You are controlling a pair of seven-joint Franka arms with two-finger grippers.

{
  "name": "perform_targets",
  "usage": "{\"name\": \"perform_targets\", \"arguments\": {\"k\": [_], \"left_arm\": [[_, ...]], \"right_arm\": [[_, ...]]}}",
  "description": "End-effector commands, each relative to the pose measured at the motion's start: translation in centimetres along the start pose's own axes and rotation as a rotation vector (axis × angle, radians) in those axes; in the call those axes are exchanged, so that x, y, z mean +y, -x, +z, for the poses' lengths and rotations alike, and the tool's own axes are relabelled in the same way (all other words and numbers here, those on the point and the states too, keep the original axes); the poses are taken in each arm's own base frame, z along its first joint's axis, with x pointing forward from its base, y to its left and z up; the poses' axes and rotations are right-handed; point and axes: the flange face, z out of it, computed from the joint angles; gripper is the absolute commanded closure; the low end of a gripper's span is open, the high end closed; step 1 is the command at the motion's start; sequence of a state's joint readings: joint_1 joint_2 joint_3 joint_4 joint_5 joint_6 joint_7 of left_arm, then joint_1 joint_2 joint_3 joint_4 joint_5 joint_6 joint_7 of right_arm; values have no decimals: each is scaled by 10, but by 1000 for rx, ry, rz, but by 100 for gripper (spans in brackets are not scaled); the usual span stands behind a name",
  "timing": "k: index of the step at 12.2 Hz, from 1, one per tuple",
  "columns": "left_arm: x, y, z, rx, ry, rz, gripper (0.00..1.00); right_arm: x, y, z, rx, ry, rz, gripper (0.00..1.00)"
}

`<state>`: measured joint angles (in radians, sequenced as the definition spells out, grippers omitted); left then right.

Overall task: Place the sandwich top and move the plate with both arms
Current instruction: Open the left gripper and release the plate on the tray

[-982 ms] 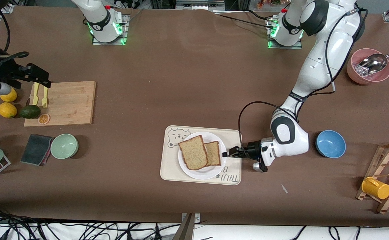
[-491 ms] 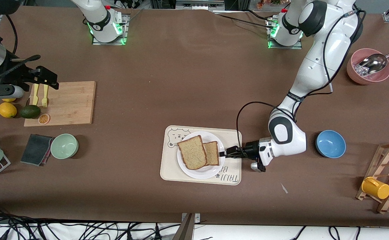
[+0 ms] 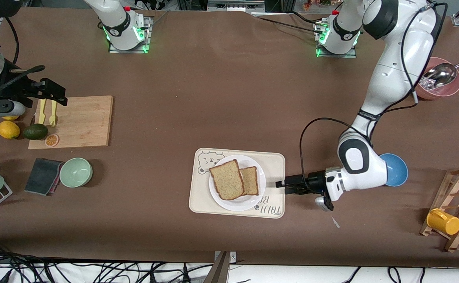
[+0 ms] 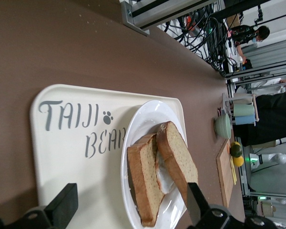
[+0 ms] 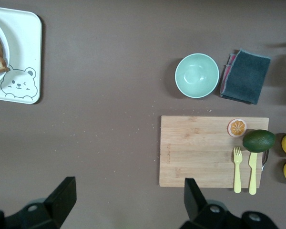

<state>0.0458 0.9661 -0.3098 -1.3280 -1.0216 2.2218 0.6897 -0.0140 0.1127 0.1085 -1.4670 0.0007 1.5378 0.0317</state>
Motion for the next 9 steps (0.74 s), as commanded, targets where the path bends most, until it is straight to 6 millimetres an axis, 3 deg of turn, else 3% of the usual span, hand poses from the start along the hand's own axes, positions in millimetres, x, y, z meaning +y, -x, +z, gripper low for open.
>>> {"name": "perform_targets", "arguments": {"k": [1, 3, 6, 7, 9], "left_arm": [[8, -6, -23, -67, -77, 39, 0], [10, -8, -40, -142, -162, 97, 0], [17, -8, -51, -249, -291, 179, 0], [15, -6, -55, -292, -353, 185, 0], [33, -3, -60, -376, -442, 171, 0]], "right_arm": [[3, 3, 1, -6, -6, 13, 0], [8, 11, 11, -21, -5, 24, 0], [7, 45, 23, 12, 6, 27, 0], [9, 47, 21, 14, 7, 24, 0], [15, 46, 22, 14, 5, 34, 0]]}}
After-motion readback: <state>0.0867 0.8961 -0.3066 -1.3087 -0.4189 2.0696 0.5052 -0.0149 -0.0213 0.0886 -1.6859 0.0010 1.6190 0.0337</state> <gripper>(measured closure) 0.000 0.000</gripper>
